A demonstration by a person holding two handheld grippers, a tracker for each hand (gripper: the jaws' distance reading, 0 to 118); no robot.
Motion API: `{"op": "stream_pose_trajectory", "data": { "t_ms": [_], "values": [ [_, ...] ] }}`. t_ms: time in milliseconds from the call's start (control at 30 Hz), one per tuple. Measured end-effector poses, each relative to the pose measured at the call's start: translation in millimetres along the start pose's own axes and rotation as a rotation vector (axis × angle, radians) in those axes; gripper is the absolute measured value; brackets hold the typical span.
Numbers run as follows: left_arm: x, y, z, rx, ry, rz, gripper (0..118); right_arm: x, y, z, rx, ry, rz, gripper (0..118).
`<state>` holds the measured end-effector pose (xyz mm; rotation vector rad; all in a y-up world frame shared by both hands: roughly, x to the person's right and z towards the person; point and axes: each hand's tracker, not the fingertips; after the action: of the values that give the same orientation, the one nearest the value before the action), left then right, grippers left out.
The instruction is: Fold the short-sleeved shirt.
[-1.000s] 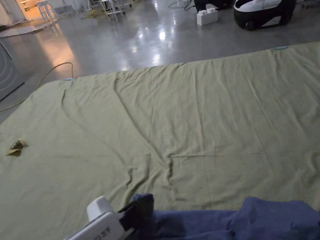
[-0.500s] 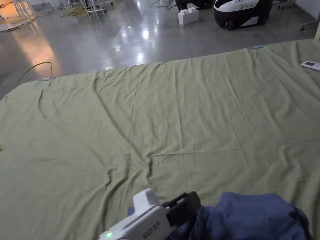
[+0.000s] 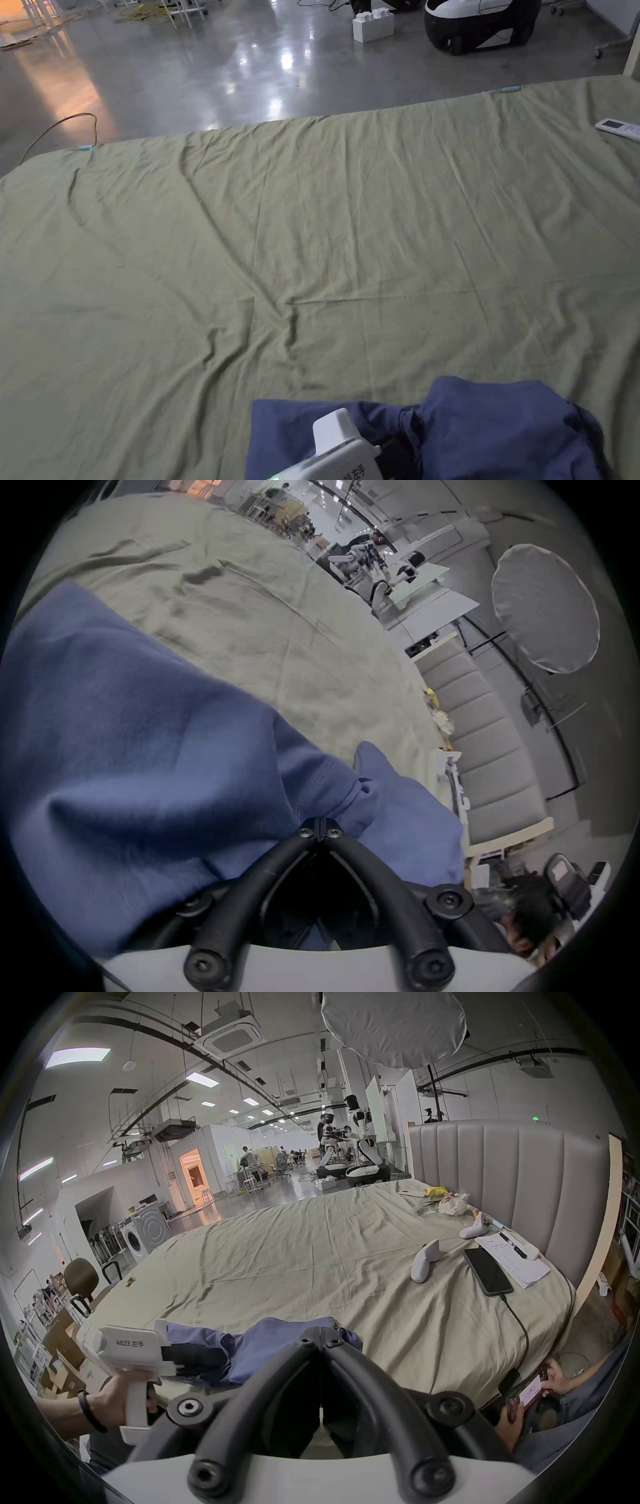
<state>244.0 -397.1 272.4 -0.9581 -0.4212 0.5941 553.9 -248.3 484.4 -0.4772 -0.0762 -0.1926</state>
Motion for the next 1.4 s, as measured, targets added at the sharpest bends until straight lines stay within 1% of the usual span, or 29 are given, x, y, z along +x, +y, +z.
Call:
{"op": "stream_pose_trajectory", "data": {
  "t_ms": [100,167,200,233,267,333,367,467,500,567,667,700,733,767,800,833,867,900,933,1000,1100,1167,1300,1367,1400],
  "values": [
    [8,11,5,-0.033,0.011,-0.007,1,3,-1,-2,0.001,0.004,-0.014,0],
    [2,19,24,-0.015,-0.060,-0.031,1,4,-2,-6,-0.004,0.013,-0.029,0],
    [-4,23,41,0.021,-0.083,-0.021,5,4,-3,-6,-0.004,0.013,-0.028,0],
    [-11,28,59,0.074,-0.090,-0.017,18,2,-2,-7,-0.003,0.013,-0.023,0],
    [-23,33,77,0.111,-0.084,-0.018,36,1,-1,-7,-0.002,0.017,-0.022,0],
    [-53,47,109,0.183,-0.046,0.027,80,1,-3,-11,-0.005,0.030,-0.025,0],
    [-68,54,121,0.197,-0.034,0.060,83,-1,-3,-13,-0.008,0.031,-0.024,0],
    [-119,70,144,0.216,-0.021,0.154,83,-2,-6,-14,-0.013,0.045,-0.030,0],
    [-133,75,147,0.202,-0.010,0.214,83,-4,-7,-15,-0.015,0.051,-0.031,0],
    [-151,73,142,0.254,-0.035,0.312,83,-6,-7,-17,-0.024,0.052,-0.036,0],
    [-166,67,112,0.160,-0.140,0.410,83,-9,-6,-16,-0.029,0.056,-0.030,0],
    [-168,63,99,0.114,-0.205,0.421,83,-10,-6,-15,-0.029,0.059,-0.021,0],
    [-170,58,90,0.107,-0.283,0.439,81,-11,-5,-14,-0.028,0.061,-0.012,0],
    [-170,55,84,0.119,-0.331,0.457,79,-11,-4,-13,-0.027,0.059,-0.006,0],
    [-166,51,80,0.132,-0.312,0.479,70,-11,-3,-12,-0.026,0.055,-0.001,0],
    [-163,50,79,0.125,-0.237,0.493,34,-11,-2,-11,-0.025,0.052,0.002,0],
    [-161,50,76,0.114,-0.175,0.473,12,-11,-1,-10,-0.022,0.048,0.002,0],
    [-160,48,77,0.128,-0.150,0.445,12,-10,0,-9,-0.018,0.045,-0.001,0],
    [-158,47,81,0.130,-0.193,0.454,12,-9,1,-8,-0.017,0.046,-0.006,0],
    [-154,52,95,0.154,-0.184,0.465,12,-8,3,-8,-0.018,0.044,-0.005,0],
    [-153,63,128,0.182,-0.192,0.424,12,-12,7,-10,-0.018,0.048,-0.002,0],
    [-157,77,159,0.231,-0.136,0.355,12,-13,7,-11,-0.015,0.052,-0.006,0],
    [-160,110,222,0.304,0.044,0.172,12,-17,4,-16,-0.015,0.075,-0.012,0],
    [-148,119,234,0.321,0.121,0.126,12,-19,1,-19,-0.018,0.086,-0.017,0],
    [-135,117,232,0.353,0.130,0.102,12,-21,0,-20,-0.022,0.089,-0.022,0]
  ]
}}
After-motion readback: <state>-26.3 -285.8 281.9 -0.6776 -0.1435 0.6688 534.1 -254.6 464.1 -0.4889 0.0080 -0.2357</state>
